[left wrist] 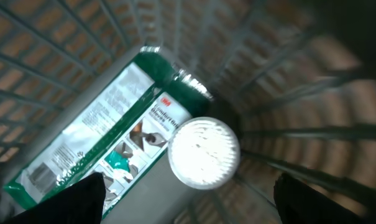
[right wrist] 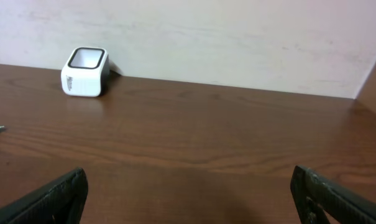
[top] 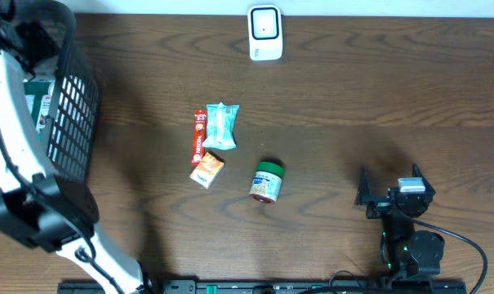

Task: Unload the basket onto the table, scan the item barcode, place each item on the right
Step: 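Move the left gripper into the basket toward the white-lidded cup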

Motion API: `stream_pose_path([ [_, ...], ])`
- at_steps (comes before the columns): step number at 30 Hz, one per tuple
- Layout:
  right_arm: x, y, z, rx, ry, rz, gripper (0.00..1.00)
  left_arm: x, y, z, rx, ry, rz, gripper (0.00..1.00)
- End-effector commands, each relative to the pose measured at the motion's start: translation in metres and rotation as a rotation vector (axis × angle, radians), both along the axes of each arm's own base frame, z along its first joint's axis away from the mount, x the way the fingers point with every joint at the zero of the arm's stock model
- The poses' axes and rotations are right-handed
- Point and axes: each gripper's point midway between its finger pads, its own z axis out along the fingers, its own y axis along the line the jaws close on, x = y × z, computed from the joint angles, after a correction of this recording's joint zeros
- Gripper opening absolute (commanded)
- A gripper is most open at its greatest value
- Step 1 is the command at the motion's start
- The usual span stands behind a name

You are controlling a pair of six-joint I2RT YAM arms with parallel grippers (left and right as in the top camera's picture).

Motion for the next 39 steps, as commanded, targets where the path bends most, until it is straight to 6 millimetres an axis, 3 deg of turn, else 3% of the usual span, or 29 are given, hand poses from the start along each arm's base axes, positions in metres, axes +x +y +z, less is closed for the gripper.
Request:
stream_pose_path([
  [1, 0.0, 0.002, -0.001, -0.01, 0.005, 0.008, 0.99, -0.002, 0.008, -0.029, -0.008, 0.085, -0.024, 0.88],
  [8, 0.0, 0.002, -0.001, -0.01, 0.005, 0.008, 0.99, 0.014, -0.008, -0.082, -0.098, 0.172, -0.222, 0.91],
  [25, 0.0, 0.001, -0.001, -0.01, 0.005, 0.008, 0.99, 0.01, -0.01, -0.131, -0.162, 0.278, -0.248, 0.91],
  [30, 0.0, 0.002, -0.001, -0.01, 0.005, 0.008, 0.99, 0.017, -0.02, -0.115, -0.319, 0.147, -0.286, 0.91],
  [37, 0.0, 0.002, -0.001, -0.01, 0.005, 0.008, 0.99, 0.013, 0.008, -0.053, -0.452, -0.113, -0.252, 0.91],
  [39, 0.0, 0.002, -0.001, -0.01, 0.005, 0.008, 0.99, 0.007, 0.015, -0.043, -0.493, -0.153, -0.224, 0.91],
])
